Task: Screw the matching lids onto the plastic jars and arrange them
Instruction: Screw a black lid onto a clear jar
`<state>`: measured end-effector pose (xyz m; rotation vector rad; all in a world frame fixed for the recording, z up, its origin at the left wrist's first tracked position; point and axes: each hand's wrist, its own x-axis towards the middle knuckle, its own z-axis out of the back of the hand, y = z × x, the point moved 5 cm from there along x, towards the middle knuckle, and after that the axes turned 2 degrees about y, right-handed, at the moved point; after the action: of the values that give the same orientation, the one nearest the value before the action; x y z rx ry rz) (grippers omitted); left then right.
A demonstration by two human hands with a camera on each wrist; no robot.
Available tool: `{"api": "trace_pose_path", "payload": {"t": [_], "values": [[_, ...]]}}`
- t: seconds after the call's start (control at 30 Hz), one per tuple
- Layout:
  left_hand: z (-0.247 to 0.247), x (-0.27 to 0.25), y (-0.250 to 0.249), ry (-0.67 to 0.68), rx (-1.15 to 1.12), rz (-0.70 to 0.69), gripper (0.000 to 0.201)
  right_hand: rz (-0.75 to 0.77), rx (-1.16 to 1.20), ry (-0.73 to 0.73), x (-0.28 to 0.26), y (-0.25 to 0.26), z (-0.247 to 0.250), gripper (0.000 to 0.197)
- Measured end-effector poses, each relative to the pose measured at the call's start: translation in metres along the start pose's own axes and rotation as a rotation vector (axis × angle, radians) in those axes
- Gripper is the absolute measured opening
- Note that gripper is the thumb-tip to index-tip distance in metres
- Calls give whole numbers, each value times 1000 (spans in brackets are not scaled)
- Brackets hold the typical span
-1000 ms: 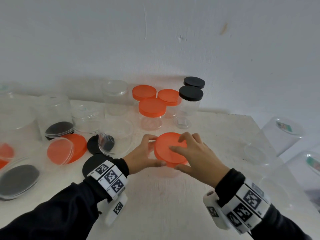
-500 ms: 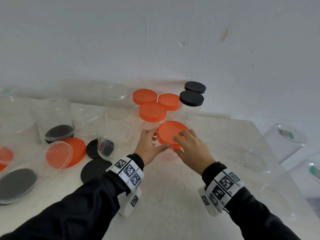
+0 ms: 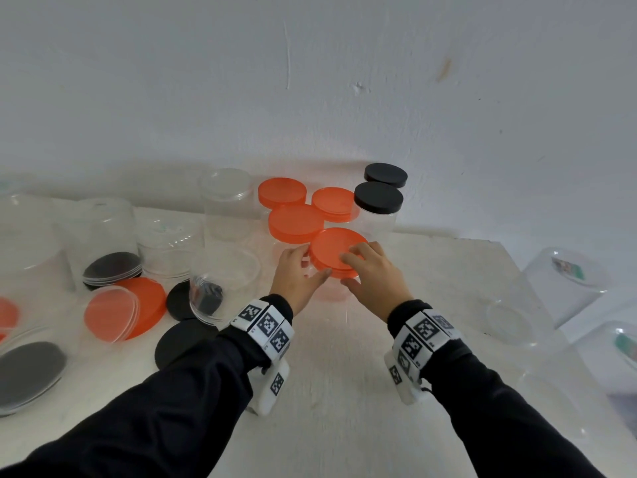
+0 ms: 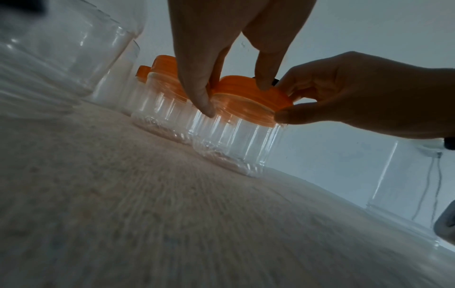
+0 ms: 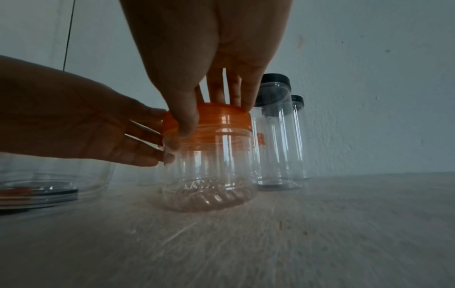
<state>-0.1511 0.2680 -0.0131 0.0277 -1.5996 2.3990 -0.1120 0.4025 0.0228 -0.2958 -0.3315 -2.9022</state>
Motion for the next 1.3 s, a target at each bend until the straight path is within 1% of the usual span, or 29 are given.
{"api": "trace_pose_path", "payload": {"t": [0.1, 0.17, 0.23, 0.33, 0.4, 0.47, 0.67, 0.8, 0.87, 0.97, 1.03, 1.17, 1.23, 1.3], "values": [[1, -6, -2, 22, -11, 27, 52, 4, 12, -25, 2, -1, -2, 37], [4, -15, -7, 50, 4, 18, 49, 20, 20, -64, 3, -1, -3, 36], [10, -28, -13, 114, 65, -36, 44, 50, 20, -115, 2, 0, -4, 34], [26, -54, -21, 238, 188, -137, 28, 74, 20, -168, 1, 1, -8, 32], [42, -70, -22, 272, 280, -162, 22, 71, 31, -179, 1, 1, -9, 31], [62, -83, -16, 252, 352, -152, 21, 69, 38, -179, 2, 0, -9, 30], [114, -107, 14, 195, 446, -12, 15, 46, 25, -178, 1, -2, -9, 29], [137, -107, 33, 85, 487, 34, 12, 40, 18, -175, 1, -1, -10, 29], [143, -105, 42, 80, 529, 55, 15, 39, 21, -174, 1, -1, -10, 29], [145, -102, 49, 133, 576, 83, 27, 33, 29, -170, 2, -2, -10, 30], [143, -101, 52, 190, 613, 115, 40, 32, 31, -171, 1, -2, -10, 31], [138, -102, 58, 314, 695, 172, 76, 23, 30, -167, 1, -1, -10, 32], [136, -102, 59, 366, 760, 171, 85, 18, 28, -162, 1, 0, -10, 33], [134, -104, 60, 409, 812, 191, 89, 16, 25, -160, 1, 0, -9, 33]]}}
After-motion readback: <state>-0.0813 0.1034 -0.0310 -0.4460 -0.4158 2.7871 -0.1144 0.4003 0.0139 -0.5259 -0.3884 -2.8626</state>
